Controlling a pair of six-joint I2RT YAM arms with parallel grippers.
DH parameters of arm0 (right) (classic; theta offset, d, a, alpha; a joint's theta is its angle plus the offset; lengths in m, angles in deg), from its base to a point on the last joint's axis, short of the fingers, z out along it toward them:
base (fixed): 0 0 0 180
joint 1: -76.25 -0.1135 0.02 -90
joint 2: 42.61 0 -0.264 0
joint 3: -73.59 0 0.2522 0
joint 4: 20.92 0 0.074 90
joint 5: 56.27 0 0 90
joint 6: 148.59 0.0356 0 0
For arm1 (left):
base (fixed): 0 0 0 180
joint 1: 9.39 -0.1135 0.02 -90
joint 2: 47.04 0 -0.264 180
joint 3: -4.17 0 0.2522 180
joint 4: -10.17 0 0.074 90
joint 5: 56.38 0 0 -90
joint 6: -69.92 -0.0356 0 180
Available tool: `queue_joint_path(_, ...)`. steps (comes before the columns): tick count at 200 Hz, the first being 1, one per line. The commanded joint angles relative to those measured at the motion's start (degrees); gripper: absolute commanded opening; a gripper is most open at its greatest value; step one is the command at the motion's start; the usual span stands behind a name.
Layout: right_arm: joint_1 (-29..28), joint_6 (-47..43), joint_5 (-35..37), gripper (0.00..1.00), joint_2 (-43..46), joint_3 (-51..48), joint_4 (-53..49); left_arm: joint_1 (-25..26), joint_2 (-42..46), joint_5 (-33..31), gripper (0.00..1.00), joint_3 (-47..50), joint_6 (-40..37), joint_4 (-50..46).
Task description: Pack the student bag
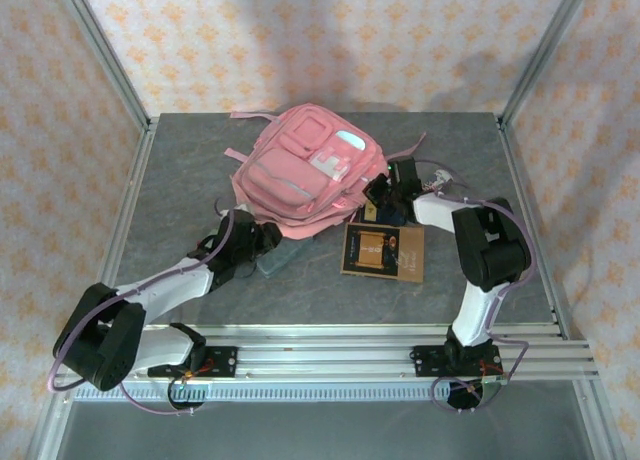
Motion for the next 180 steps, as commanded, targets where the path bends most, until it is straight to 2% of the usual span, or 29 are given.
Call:
queue_joint_path(1,-0.02,1.50,-2.67,0.00,3.97,0.42,3.51,-1.20,-2.28,-4.12,0.28,-3.88,-3.05,1.80)
queue_joint_path(27,-0.68,4.35,-5.03,0.00,9.75,-3.38,6.31,-5.90,-6.02,-2.11,0.13,-6.67,-4.40,1.57)
queue_joint_path(67,-5.04,8.31,-4.15,0.00,16.32,-7.14,10.10,-11.79,-13.88,-2.02,0.11,-13.75,-8.30,1.62)
queue_joint_path(116,-11.80,13.75,0.96,0.00,12.70,-4.99,17.89,-16.22,-27.53,-0.23,0.12,-30.02,-13.27,-3.79)
queue_joint_path(131,-13.01,15.43,2.39,0.00,10.52,-3.35,18.69,-16.69,-28.16,0.78,0.17,-33.07,-14.10,-4.94)
queue_joint_path(144,-13.47,16.97,2.83,0.00,9.38,-2.76,20.33,-16.59,-25.81,2.64,0.26,-33.24,-14.17,-4.42)
queue_joint_path(180,-14.10,19.26,5.91,0.00,9.58,-2.58,21.83,-16.22,-12.23,7.50,0.41,-22.95,-12.85,2.54)
